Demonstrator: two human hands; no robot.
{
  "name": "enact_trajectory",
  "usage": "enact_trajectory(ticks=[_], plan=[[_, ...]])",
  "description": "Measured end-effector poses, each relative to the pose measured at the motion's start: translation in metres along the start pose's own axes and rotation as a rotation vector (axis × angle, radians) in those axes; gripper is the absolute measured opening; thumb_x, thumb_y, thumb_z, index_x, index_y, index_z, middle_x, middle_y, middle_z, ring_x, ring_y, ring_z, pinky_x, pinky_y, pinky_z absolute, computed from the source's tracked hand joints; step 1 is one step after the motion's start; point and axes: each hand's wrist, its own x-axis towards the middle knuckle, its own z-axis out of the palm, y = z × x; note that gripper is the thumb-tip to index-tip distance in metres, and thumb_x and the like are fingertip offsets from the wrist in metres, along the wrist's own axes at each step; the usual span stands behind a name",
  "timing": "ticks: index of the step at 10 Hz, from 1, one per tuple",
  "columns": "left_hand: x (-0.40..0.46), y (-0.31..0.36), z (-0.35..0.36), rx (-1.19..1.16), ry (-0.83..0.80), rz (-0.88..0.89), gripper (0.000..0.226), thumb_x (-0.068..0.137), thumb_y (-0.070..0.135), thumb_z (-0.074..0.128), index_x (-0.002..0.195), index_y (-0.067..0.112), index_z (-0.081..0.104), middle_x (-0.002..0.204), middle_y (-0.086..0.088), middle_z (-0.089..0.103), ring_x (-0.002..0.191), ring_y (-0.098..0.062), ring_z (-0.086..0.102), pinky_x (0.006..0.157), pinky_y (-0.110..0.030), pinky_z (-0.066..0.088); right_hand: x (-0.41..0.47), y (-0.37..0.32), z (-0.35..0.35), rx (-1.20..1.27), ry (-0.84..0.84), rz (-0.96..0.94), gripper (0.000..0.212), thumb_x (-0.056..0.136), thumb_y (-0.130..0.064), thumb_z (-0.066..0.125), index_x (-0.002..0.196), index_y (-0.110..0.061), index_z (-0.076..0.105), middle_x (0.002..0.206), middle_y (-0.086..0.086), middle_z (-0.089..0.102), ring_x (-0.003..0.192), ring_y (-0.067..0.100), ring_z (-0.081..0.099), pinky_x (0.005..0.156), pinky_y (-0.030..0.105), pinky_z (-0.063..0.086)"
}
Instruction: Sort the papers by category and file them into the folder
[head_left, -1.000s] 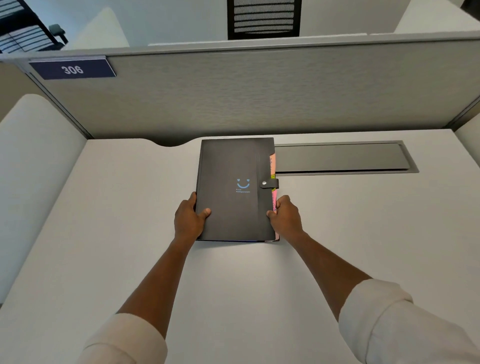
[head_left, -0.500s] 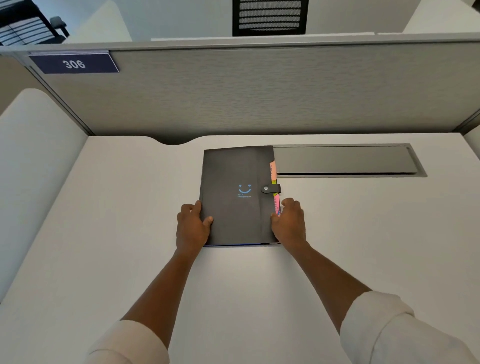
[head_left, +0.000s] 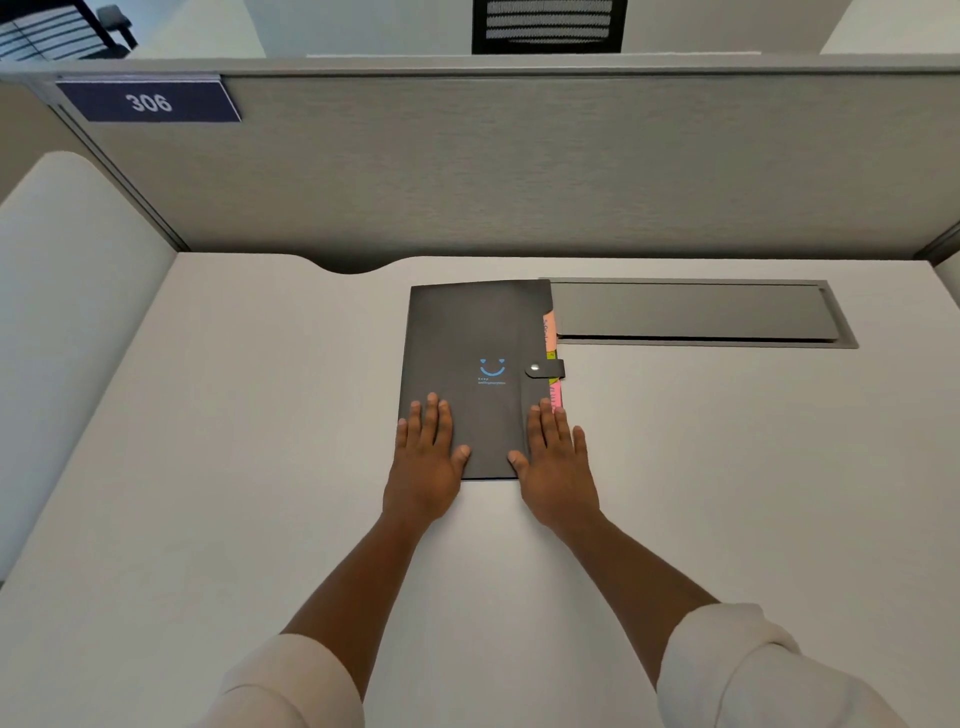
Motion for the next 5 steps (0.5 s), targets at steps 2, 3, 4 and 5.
enact_trajectory(ticks=[2, 3, 4, 5], plan=[[0.001, -0.002, 0.003, 0.031, -0.001, -0.005, 0.075, 0.094, 0.053, 0.005, 0.156, 0.01, 0.004, 0.164, -0.009, -0.002, 0.151, -0.027, -0.007, 0.123, -0.042, -0.001, 0.001, 0.002, 0.004, -0.005, 0.006, 0.014, 0.077, 0.091, -0.056, -0.002, 0.155, -0.013, -0.001, 0.164, 0.007, -0.002, 0.151, 0.025, -0.003, 0.122, 0.046, 0.004], [-0.001, 0.0, 0.0, 0.03, -0.01, -0.002, 0.077, 0.093, 0.054, 0.004, 0.156, 0.009, 0.003, 0.164, -0.009, -0.002, 0.151, -0.026, -0.006, 0.123, -0.041, -0.001, 0.001, 0.0, 0.0, -0.005, -0.022, 0.007, 0.074, 0.095, -0.056, 0.005, 0.155, -0.013, -0.004, 0.164, 0.007, -0.006, 0.151, 0.025, -0.006, 0.122, 0.045, 0.002], [0.001, 0.004, -0.014, -0.045, 0.015, -0.023, 0.08, 0.094, 0.057, 0.011, 0.155, 0.008, 0.003, 0.164, -0.011, -0.002, 0.152, -0.027, -0.002, 0.122, -0.039, 0.0, 0.001, 0.001, -0.013, 0.038, -0.057, 0.009, 0.073, 0.1, -0.053, 0.022, 0.155, -0.014, -0.006, 0.163, 0.006, -0.009, 0.151, 0.024, -0.007, 0.121, 0.045, 0.001], [0.0, 0.003, -0.027, -0.06, 0.042, -0.024, 0.075, 0.099, 0.053, 0.024, 0.155, 0.008, 0.002, 0.164, -0.01, -0.004, 0.152, -0.026, -0.003, 0.123, -0.039, 0.001, -0.006, 0.003, -0.023, 0.058, -0.045, 0.012, 0.073, 0.1, -0.053, 0.026, 0.155, -0.013, -0.004, 0.163, 0.006, -0.008, 0.151, 0.026, -0.005, 0.121, 0.045, 0.002]])
